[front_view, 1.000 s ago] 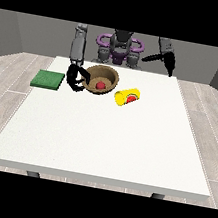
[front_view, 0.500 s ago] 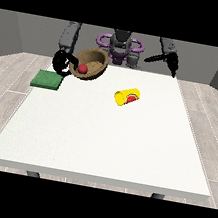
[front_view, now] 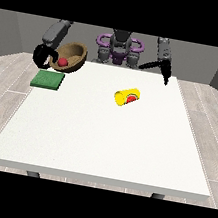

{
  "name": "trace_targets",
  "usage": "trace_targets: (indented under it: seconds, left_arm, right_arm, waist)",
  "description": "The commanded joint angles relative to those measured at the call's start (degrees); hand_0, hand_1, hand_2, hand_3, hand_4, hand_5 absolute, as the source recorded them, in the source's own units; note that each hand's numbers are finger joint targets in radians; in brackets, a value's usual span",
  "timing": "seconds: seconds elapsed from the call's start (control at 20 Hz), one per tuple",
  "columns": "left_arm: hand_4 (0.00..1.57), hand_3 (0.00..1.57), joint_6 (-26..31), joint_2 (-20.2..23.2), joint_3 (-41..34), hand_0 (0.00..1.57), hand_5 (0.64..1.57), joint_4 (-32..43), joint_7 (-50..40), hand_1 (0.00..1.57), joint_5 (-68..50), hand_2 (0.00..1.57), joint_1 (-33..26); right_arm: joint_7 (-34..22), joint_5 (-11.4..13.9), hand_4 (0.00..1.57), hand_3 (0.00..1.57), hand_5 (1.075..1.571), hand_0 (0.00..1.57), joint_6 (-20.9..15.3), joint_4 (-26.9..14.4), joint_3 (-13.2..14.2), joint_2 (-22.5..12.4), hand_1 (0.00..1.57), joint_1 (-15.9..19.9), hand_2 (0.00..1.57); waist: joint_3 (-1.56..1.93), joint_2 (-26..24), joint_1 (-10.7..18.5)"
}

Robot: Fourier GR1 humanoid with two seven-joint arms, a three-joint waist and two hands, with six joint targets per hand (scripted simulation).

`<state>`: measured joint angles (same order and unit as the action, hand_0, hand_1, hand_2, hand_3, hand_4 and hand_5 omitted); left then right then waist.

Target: Pick the cup and pour the ball into the bowl, then pick the bowl and place it on the pad

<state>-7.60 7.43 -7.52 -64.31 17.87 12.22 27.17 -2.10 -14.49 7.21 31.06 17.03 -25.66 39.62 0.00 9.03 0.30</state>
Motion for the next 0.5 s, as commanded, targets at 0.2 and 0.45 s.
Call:
trace_targets:
  seconds: [0.2,0.45]
  left_arm:
    - [0.00,0.00,-4.93,-2.38,1.92,0.00,1.565,-2.87,5.14,0.00,2.42,0.00,3.57]
    - [0.00,0.00,-5.67,-3.74,5.37,0.00,1.565,-9.86,0.33,0.00,4.58,0.00,2.90]
  right_arm:
    - [5.86,-4.81,1.02,1.44,1.562,1.57,8.19,-2.40,6.13,-7.44,1.57,-0.49,1.57]
    - [8.97,-3.81,1.01,1.19,1.567,1.57,12.24,-6.70,7.42,-14.81,1.57,-1.45,1.57]
  waist:
    - [0.08,11.31,1.11]
    - [0.10,13.60,3.03]
